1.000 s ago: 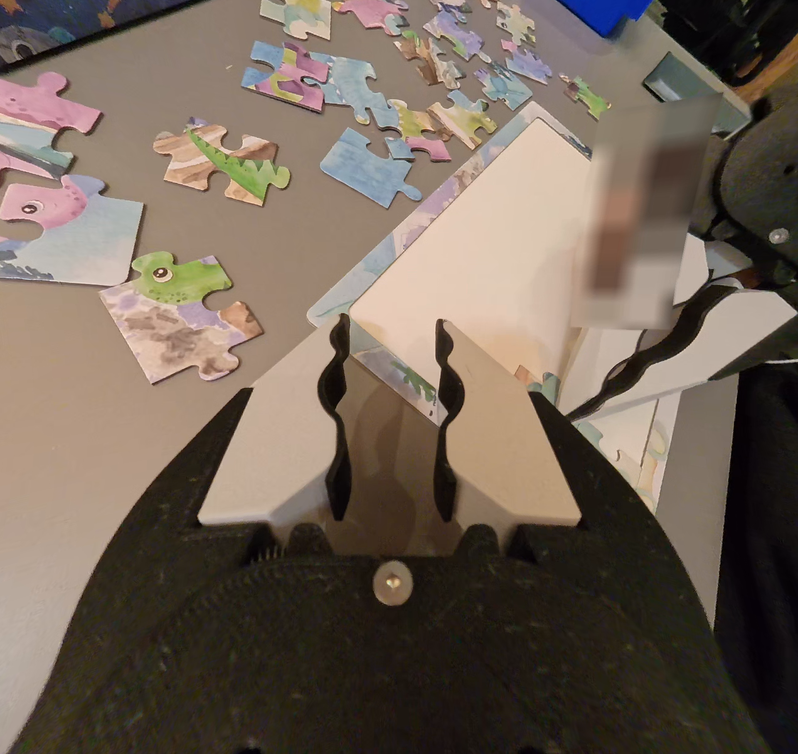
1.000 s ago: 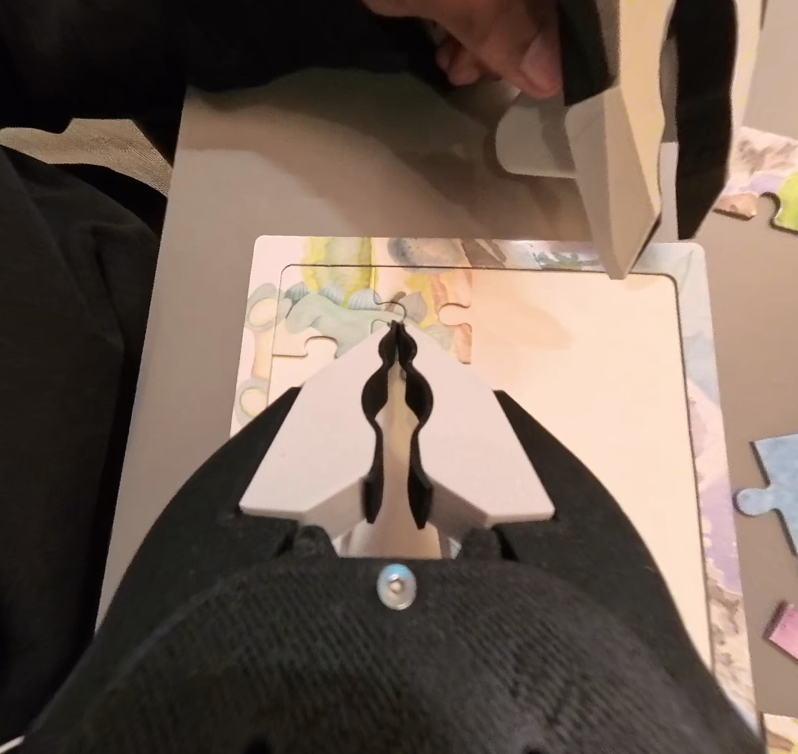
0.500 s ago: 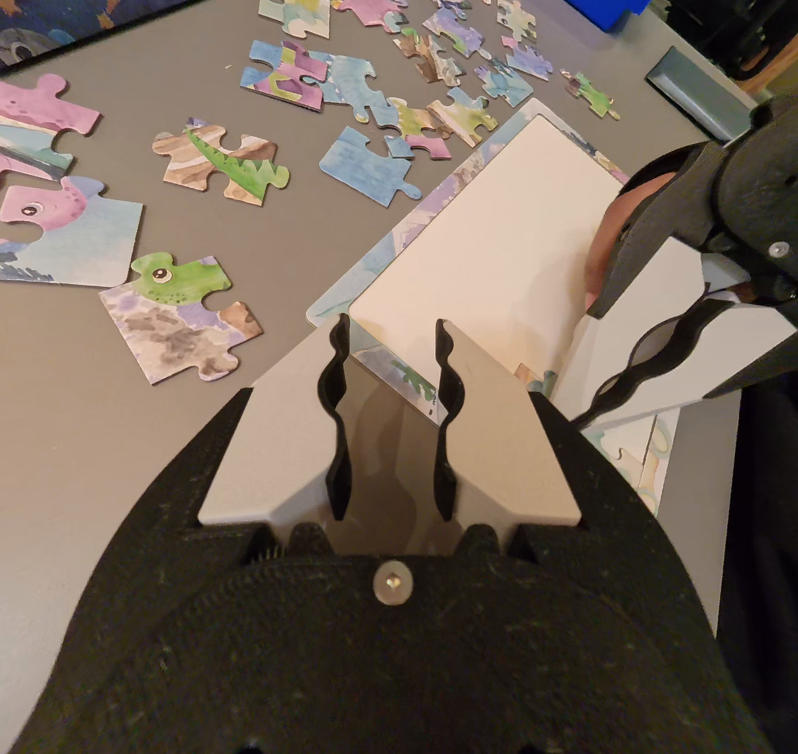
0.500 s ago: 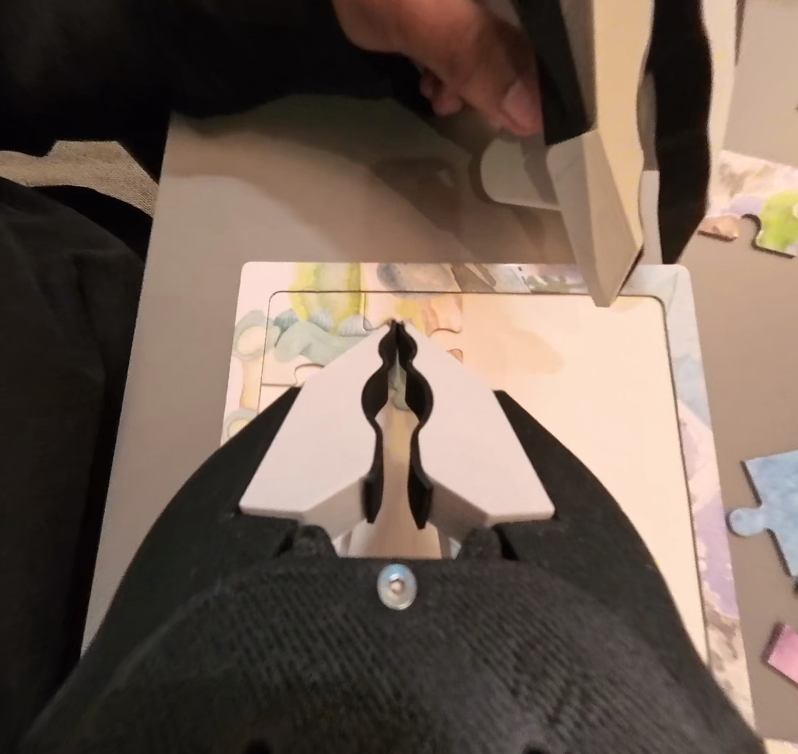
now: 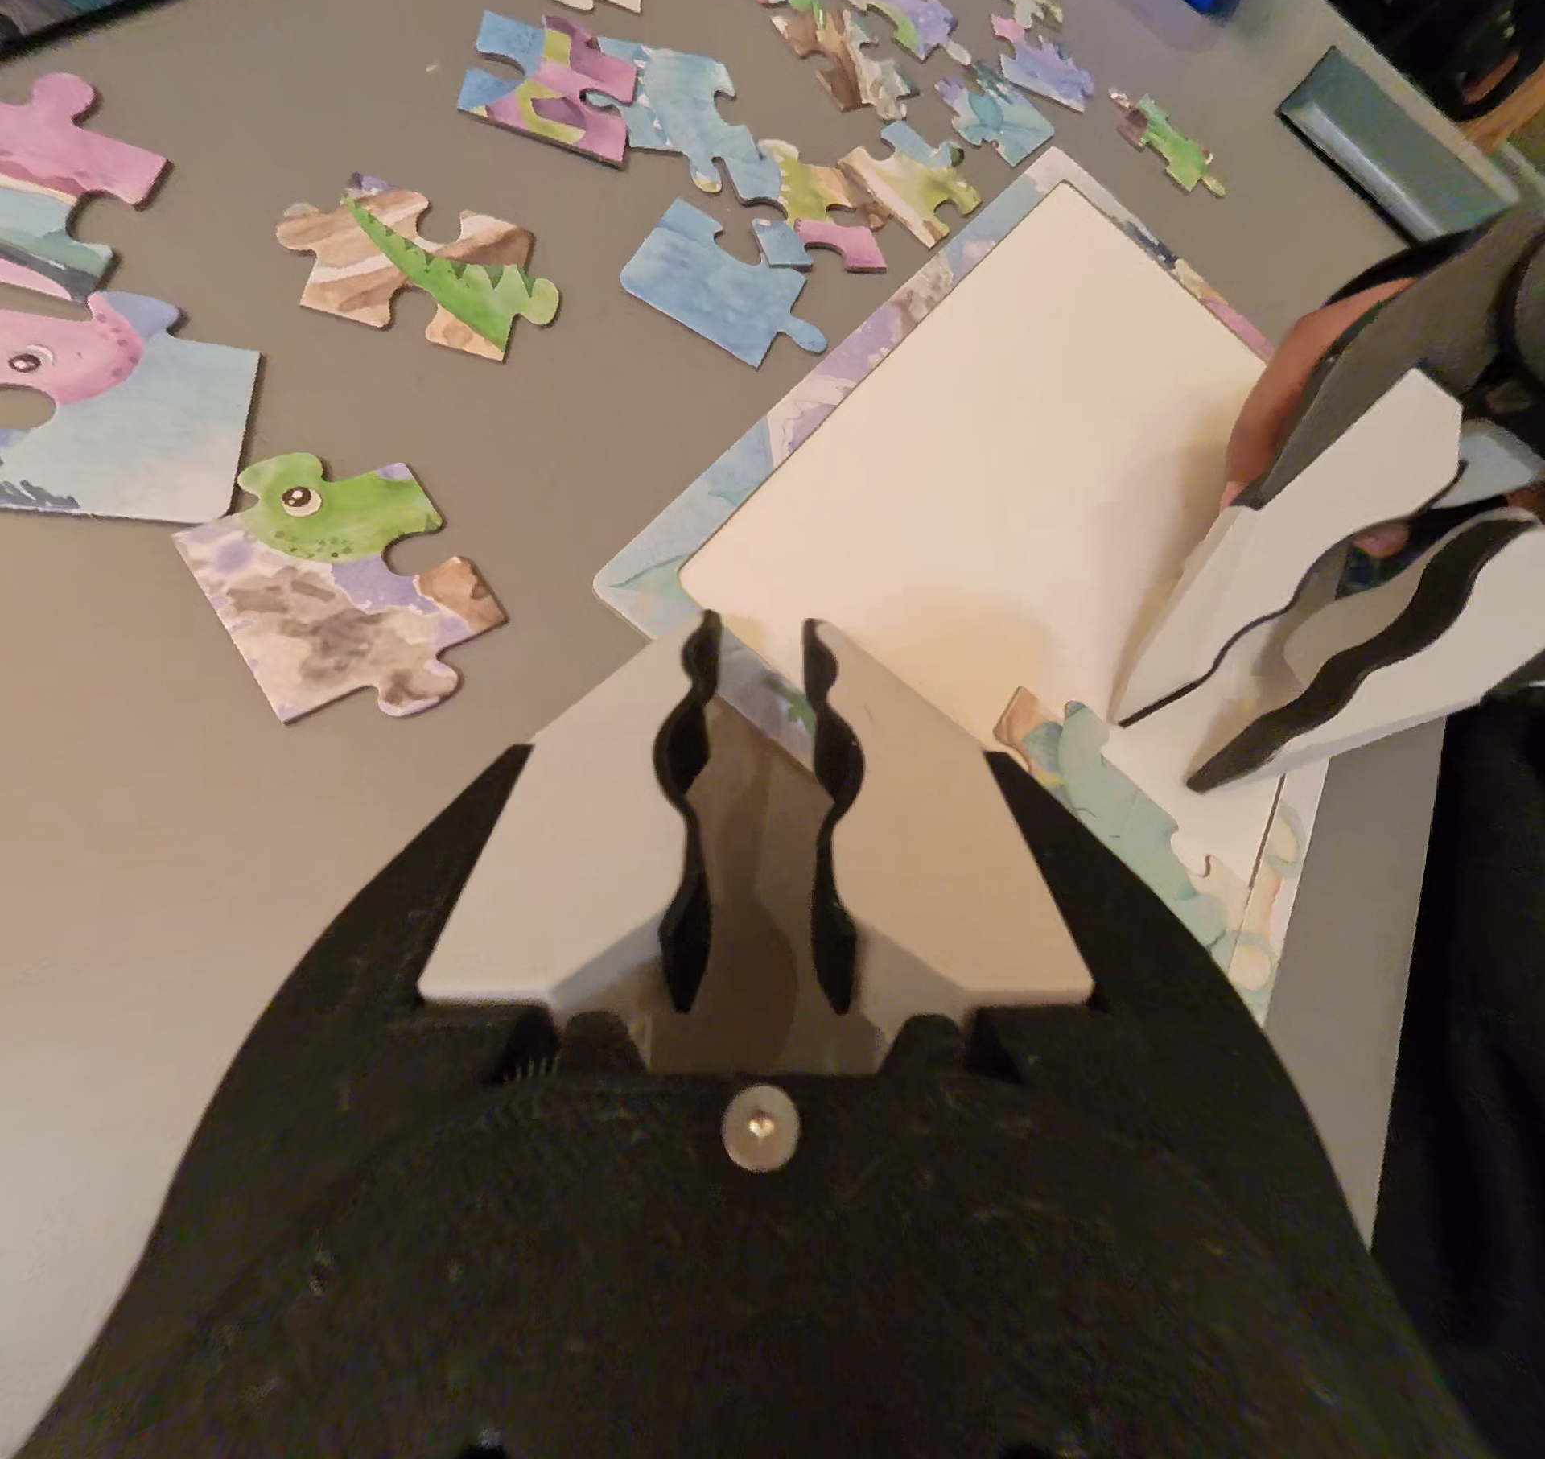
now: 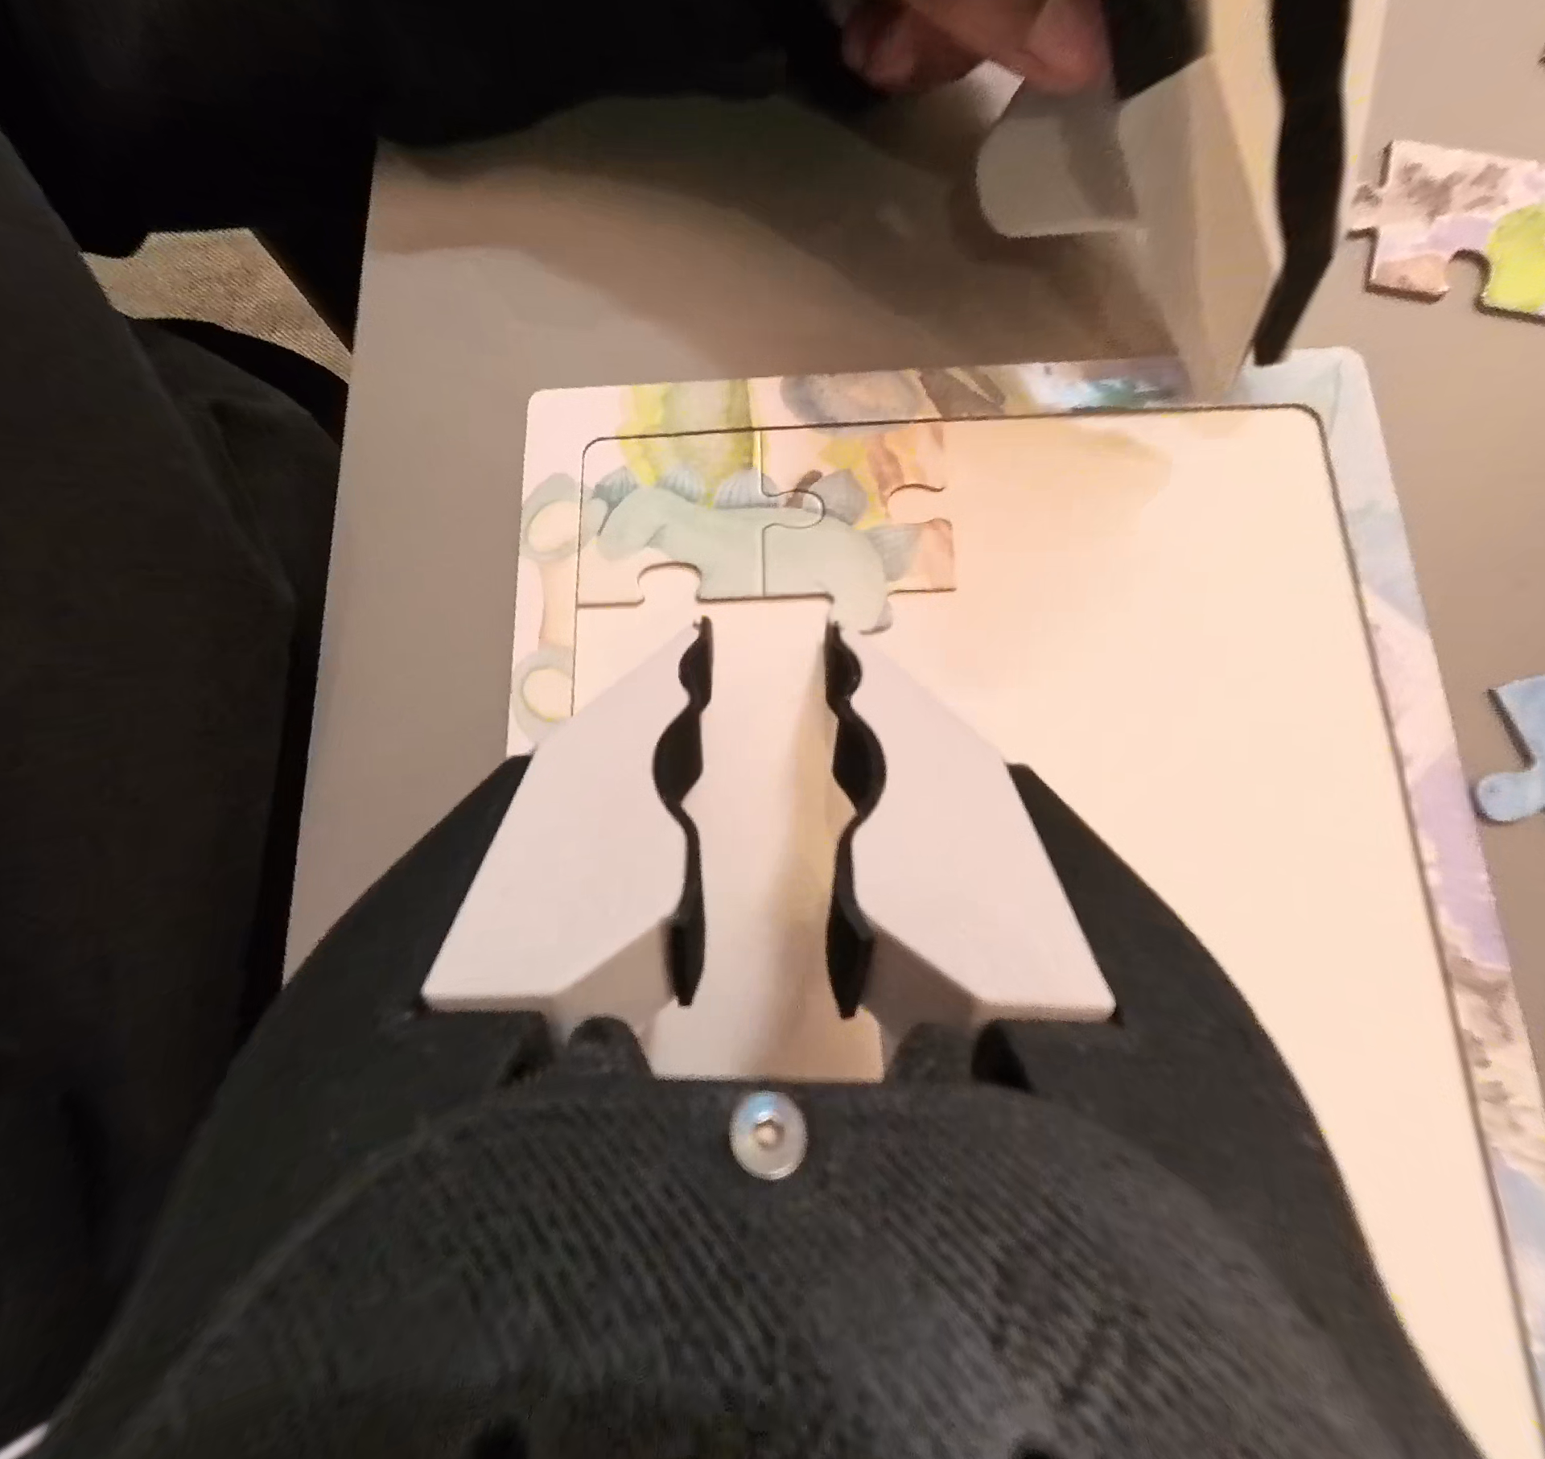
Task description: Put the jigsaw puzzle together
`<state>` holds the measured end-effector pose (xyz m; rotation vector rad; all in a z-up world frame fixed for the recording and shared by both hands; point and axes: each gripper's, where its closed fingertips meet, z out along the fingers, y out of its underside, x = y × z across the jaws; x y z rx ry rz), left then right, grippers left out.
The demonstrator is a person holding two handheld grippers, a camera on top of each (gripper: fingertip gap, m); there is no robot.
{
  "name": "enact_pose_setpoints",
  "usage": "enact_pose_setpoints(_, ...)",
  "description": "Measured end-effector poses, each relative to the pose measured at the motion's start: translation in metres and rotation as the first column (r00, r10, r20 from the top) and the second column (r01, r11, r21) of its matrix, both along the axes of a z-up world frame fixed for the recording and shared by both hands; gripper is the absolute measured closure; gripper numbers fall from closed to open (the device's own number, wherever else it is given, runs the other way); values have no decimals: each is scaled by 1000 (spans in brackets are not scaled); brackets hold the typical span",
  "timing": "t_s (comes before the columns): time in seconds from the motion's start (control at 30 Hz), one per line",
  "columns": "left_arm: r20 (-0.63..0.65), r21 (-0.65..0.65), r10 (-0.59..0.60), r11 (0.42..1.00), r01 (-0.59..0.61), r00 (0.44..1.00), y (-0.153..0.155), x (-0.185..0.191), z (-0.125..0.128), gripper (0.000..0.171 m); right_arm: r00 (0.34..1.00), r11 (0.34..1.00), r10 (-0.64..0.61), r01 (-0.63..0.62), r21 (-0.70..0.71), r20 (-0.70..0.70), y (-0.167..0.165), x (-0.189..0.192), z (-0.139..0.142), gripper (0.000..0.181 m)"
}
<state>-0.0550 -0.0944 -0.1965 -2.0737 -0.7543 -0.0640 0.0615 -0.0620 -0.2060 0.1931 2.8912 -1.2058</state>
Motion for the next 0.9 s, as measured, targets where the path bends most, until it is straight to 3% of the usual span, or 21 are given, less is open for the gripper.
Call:
enact_pose_setpoints(0.07, 12, -22, 2, 1000, -2, 1000, -2, 0, -4, 171, 1000, 1000, -13, 13, 1, -28, -4, -1, -1, 157)
enact_pose_setpoints(0.2, 49, -67, -38, 997, 41, 998, 1, 6, -13, 171, 998, 999, -25, 26, 26, -57, -7, -4, -2, 160)
enact_pose_setpoints(0.9, 59, -60, -30, 998, 33, 998, 0, 7, -13, 171, 996, 999, -42, 43, 9, -75, -17, 0, -2, 159)
